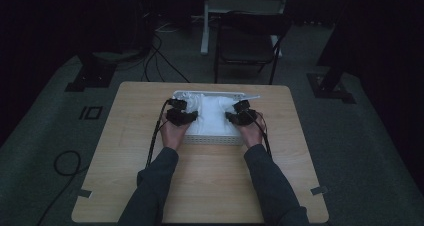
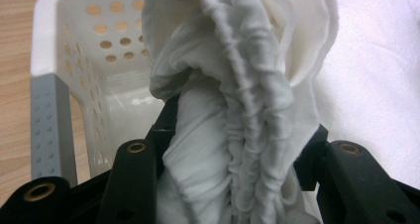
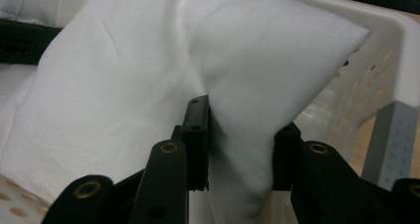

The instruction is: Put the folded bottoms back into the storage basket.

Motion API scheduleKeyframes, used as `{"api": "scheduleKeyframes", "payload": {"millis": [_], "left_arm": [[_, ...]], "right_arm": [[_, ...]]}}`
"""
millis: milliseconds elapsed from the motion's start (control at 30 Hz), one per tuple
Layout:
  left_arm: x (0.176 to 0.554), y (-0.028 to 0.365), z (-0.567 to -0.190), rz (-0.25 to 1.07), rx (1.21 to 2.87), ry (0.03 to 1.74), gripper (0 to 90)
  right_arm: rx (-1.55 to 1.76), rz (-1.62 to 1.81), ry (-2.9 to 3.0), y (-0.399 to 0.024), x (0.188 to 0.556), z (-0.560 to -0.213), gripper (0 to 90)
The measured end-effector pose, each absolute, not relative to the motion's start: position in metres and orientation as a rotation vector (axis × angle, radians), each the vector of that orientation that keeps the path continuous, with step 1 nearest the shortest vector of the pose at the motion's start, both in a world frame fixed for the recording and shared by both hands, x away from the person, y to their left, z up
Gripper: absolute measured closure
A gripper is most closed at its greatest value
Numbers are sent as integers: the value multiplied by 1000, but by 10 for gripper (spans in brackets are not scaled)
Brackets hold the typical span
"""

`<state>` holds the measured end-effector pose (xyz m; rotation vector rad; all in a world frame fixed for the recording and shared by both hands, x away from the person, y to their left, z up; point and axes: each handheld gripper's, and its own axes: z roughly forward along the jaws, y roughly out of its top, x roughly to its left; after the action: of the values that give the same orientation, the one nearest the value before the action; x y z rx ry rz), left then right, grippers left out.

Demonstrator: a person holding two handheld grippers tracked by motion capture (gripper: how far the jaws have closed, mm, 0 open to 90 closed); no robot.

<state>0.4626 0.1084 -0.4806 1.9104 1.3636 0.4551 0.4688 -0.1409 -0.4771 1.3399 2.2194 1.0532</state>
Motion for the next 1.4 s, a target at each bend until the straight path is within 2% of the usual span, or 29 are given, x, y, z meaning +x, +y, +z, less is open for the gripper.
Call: {"api": "scheduleKeyframes", "payload": {"millis": [333,367,600,700,900,1400], "left_arm": [[464,108,-485,458,1941,1397,493],[466,109,-489,433,1962,1420,435],[464,122,-486,408,1907,1423,390],[461,129,-481,419,1863,1422,379],[456,142,-469,460,1820,1398,382],[432,162,-460,452,1770,1331,400]], "right_arm": [[1324,1019,2217,-141,466,-480,691],[1329,995,2212,-142,466,-482,662],[1372,976,2171,-149,468,-482,525],[1368,978,2139,-151,466,-477,494],[1334,1008,2093,-155,462,-466,484],[1270,1108,2089,-166,438,-455,504]]}}
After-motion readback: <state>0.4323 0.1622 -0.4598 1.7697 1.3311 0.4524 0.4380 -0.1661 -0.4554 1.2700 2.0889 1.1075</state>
